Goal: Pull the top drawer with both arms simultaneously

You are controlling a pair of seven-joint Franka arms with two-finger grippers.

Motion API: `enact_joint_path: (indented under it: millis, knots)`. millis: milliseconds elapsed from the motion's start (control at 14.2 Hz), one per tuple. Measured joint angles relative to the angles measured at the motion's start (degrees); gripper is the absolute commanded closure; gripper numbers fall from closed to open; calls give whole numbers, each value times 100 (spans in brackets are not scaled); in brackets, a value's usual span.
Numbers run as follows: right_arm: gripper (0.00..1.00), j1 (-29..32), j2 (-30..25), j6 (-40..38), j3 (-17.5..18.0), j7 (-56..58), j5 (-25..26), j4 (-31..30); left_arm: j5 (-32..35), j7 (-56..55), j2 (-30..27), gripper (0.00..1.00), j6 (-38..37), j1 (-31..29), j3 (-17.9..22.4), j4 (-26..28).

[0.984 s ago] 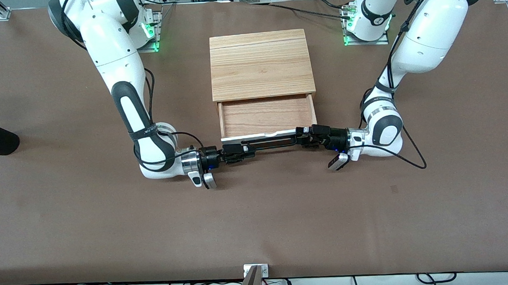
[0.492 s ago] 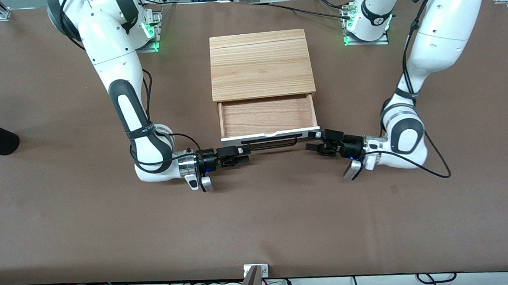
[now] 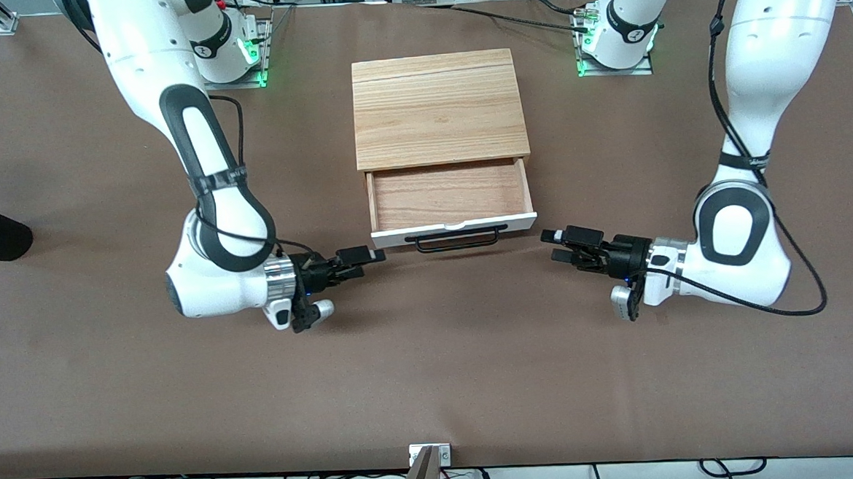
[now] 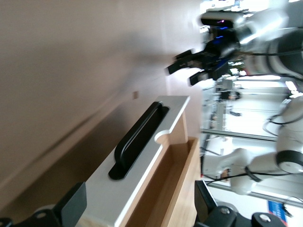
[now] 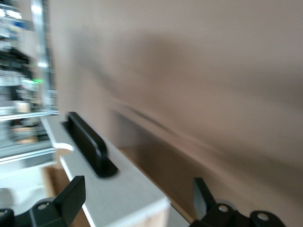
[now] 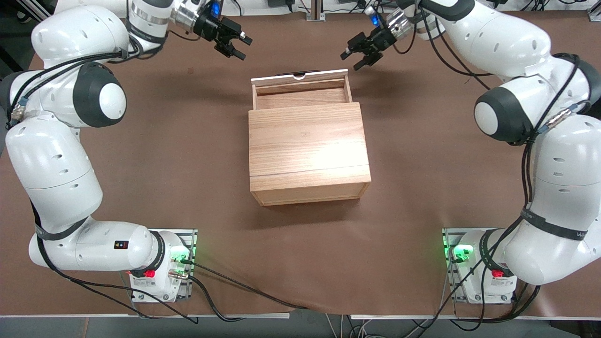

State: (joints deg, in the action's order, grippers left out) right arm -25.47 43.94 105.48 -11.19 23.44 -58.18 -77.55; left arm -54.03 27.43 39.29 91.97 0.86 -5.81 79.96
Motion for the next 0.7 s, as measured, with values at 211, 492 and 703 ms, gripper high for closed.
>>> enact_joint_path:
  millis: [211,492,703]
  knots:
    - [0,13,-304,-305,-404,-237,960,-7,1394,-841,-363,0,-71,13,-20,-66]
    - [0,22,-430,-1090,-1137,-249,1463,-11,3316,-1652,-671,0,-667,36,-18,-294]
    - [0,19,-490,-1297,-1428,-283,1510,-10,4523,-2188,-796,0,-1230,26,-7,-766]
